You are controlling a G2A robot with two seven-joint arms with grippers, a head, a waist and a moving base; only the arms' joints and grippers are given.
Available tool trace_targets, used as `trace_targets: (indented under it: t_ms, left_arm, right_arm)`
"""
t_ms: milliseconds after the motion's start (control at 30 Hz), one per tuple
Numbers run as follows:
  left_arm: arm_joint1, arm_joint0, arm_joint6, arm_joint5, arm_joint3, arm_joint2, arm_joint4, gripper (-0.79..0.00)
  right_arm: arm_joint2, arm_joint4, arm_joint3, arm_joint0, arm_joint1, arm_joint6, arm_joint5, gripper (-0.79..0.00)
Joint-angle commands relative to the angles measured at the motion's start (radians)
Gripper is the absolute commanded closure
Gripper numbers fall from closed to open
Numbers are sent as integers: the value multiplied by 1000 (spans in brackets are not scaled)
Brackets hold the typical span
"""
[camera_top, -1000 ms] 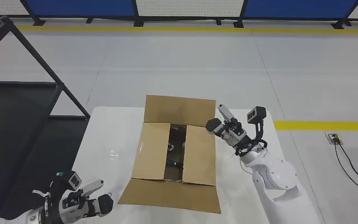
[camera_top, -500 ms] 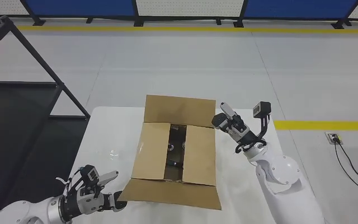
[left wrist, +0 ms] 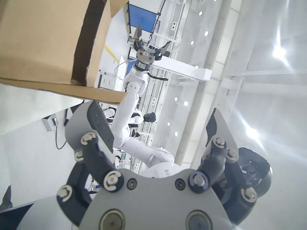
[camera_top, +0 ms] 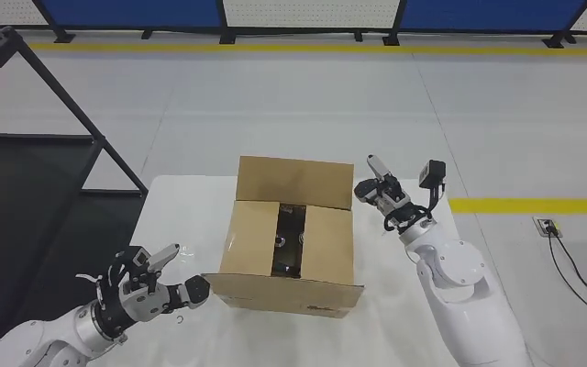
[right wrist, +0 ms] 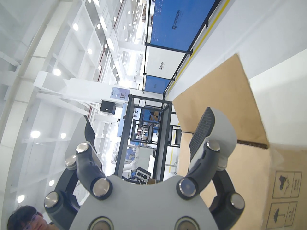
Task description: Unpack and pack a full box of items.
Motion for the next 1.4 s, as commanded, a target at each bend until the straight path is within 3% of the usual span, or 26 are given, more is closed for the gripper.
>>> trace_targets:
  t_ms: [0, 400, 567, 900, 1067, 1367]
  left_arm:
    - [1, -20, 25, 13, -2, 11, 15, -785]
    - [1, -23, 48, 13, -6, 20, 21, -785]
    - [-4, -44, 110, 4, 4, 44, -4, -785]
    - [-11, -114, 230, 34, 58, 122, -5, -785]
    - [-13, -127, 255, 35, 67, 147, 7, -785]
    - [-14, -128, 278, 35, 68, 155, 7, -785]
  right_arm:
    - [-1, -1, 4, 3, 0, -2, 0, -785]
    - [-3, 9, 15, 0, -2, -16, 21, -785]
    - [-25, 39, 101, 62, -16, -114, 98, -785]
    - [-101, 50, 324, 188, -49, -204, 115, -785]
    - [-122, 72, 389, 224, -61, -178, 100, -785]
    - [-84, 145, 376, 206, -54, 29, 8, -785]
